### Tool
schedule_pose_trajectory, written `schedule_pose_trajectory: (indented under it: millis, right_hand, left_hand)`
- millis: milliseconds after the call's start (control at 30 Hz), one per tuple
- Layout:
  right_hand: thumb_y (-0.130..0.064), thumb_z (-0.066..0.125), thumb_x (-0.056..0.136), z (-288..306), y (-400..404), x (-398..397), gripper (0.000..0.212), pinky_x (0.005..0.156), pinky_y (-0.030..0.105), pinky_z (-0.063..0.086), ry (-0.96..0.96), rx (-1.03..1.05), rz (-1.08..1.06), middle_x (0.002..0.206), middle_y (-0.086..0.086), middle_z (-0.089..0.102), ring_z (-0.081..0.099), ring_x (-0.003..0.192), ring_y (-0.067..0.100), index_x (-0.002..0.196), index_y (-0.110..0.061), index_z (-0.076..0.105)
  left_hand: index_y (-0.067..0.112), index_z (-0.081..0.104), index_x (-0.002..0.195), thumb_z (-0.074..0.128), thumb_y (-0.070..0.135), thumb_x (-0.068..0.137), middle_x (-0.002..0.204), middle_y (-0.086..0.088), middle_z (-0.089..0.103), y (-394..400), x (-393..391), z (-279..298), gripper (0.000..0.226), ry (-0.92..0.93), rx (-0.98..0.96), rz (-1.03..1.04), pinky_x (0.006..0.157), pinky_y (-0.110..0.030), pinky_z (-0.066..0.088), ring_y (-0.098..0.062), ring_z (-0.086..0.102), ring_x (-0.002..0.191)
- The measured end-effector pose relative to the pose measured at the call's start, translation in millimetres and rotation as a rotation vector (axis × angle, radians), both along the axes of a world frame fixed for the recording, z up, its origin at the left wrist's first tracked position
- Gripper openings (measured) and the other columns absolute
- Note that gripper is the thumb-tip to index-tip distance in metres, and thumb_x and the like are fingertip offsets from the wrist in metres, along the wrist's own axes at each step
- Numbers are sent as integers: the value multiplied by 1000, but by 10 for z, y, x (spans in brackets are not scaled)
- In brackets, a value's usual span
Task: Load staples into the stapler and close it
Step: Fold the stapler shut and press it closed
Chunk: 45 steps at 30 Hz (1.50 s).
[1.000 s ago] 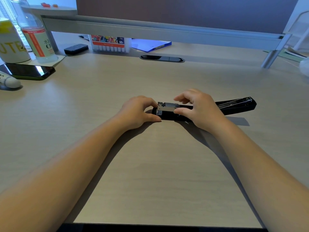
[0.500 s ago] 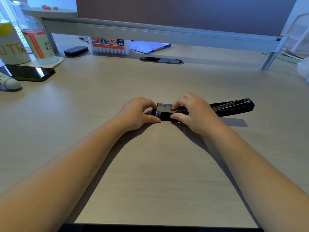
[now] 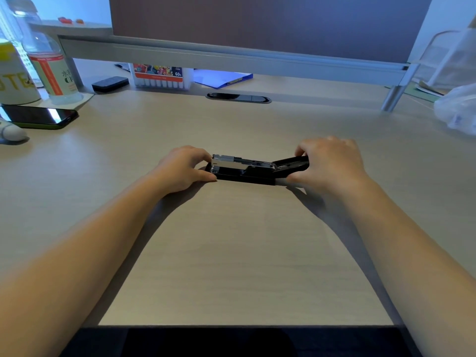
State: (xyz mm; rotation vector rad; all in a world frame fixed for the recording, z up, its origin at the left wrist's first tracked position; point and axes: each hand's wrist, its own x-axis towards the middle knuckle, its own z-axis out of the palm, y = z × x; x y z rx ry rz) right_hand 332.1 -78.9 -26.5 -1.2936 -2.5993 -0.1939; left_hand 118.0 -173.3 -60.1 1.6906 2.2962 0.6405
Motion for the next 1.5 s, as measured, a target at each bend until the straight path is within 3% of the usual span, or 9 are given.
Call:
schedule_pose_trajectory:
  millis: [167,400,633,833,1000,1067,1233,1367,1500]
  right_hand:
    - [-44,66,67,72,73,197,38,84,39,37,51,-71,-104,96,6,63,51,99,30,94,-19,56]
    - [-6,76,63,56,127,254,63,74,23,37,741,-417,105,100,5,47,48,89,21,117,-15,45]
    - [12,66,64,41,99,8,59,90,42,48,1216,-670,216,93,-1,51,56,88,22,105,-20,40]
    - [4,59,77,-29,15,-313,38,61,11,52,1048,-643,339,90,2,56,56,74,15,102,-23,48]
    - [0,57,79,-70,-30,-512,45,84,36,47,824,-584,372,93,-1,56,51,86,18,120,-18,52]
    - [1,57,78,-85,-46,-570,46,85,33,45,782,-582,381,86,-10,55,52,85,18,119,-18,53]
    - [-1,58,78,-192,-74,-652,46,96,30,36,586,-505,390,122,9,58,50,114,24,121,-15,52]
    - [-8,59,79,-179,-75,-632,48,97,33,37,507,-478,372,129,8,55,49,117,24,125,-19,48]
    - [-18,63,78,-193,-45,-501,58,94,35,40,482,-499,291,130,9,50,47,116,24,130,-19,37]
  left_hand:
    - [11,55,113,64,24,76,124,-15,54,-33,-12,27,40,-52,10,33,93,-38,36,-31,44,115]
    - [13,56,111,64,25,75,124,-12,55,-31,30,12,39,-70,35,49,95,-42,37,-29,45,115]
    - [13,57,111,65,27,74,122,-11,57,21,95,3,40,-67,44,21,94,-41,39,-27,46,113]
    - [15,58,112,64,27,75,120,-9,59,12,103,-33,40,-97,69,-1,96,-42,40,-26,48,111]
    - [17,61,105,66,28,72,113,-7,59,30,66,-43,35,-131,57,-5,94,-44,42,-25,49,108]
    - [17,61,103,67,29,72,112,-6,58,40,51,-49,34,-147,55,-1,95,-46,41,-25,50,107]
    - [18,62,102,68,30,70,109,-6,58,49,31,-79,34,-155,76,5,94,-45,41,-25,50,107]
    - [17,59,106,65,29,73,115,-7,59,46,57,-87,36,-129,85,4,94,-45,42,-24,50,108]
    - [20,37,129,67,25,72,129,-7,53,-1,75,-93,65,-252,166,3,102,-40,37,-23,46,121]
